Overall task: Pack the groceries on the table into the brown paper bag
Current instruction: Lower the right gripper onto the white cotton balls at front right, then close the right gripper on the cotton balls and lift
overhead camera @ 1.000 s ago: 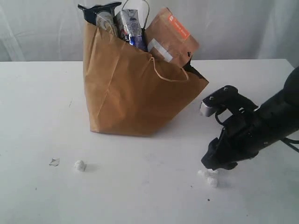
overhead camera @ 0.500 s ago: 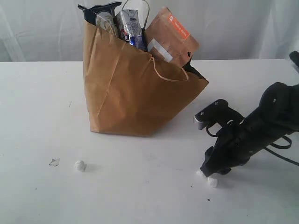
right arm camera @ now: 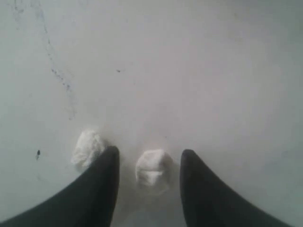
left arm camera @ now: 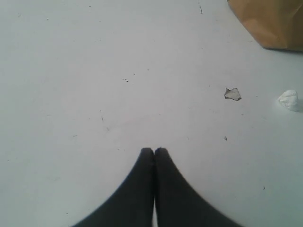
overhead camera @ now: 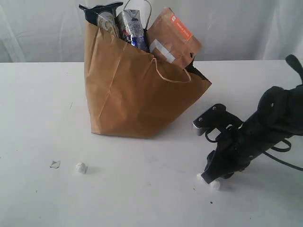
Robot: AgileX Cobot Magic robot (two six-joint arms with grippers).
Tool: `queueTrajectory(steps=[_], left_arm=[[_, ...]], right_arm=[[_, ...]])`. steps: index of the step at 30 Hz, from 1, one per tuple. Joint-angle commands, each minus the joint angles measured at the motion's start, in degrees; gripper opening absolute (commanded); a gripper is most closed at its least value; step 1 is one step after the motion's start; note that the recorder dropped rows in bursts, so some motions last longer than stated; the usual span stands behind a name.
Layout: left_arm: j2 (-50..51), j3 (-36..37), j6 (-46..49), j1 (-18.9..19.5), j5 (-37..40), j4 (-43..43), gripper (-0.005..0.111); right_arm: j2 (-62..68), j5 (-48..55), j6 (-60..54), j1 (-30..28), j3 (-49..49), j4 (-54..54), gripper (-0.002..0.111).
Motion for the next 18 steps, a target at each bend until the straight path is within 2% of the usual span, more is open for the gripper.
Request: queueTrajectory(steps=[1,4,6,7,9,13,16,18], left_arm=[[-0.2,0.6,-0.5,-0.2,0.9,0.1,0.0],[-0.2,0.6,-0.3,-0.2,0.9,0.1,0.0],[-0.2,0.6,-0.3,-0.2,0.9,0.1,0.0],[-0.2,0.6,-0.3,-0.2,0.9,0.1,0.0],[-0.2,0.6,-0.3,-0.2,0.9,0.1,0.0],[-0.2,0.6,-0.1,-0.2,0.9,0.1,0.0],[-0.2,0.6,-0.1,-0.2,0.9,0.1,0.0],[-0.2,0.6,-0.1,-0.2,0.9,0.1,0.0]], right_arm=[[1.4,-0.8,-0.1,0.2,-0.1,-0.5,0.039],[1.4,-1.2,0.1,0.2,-0.1,-0.5,0.039],[1.4,-1.4,0.1,0.2,-0.1,-0.5,0.03],[1.4,-1.4,0.1,0.2,-0.1,-0.5,0.02],[1.4,-0.8,1.1,0.2,-0.4,-0.5,0.01],[-2.2,3.7,2.7,0.2,-0.7,-0.5,0.007],[-9.0,17.0,2.7,0.2,-3.9,-0.7,0.007],[-13.6,21.0,2.8,0.2,-5.2,-1.4,0.007]])
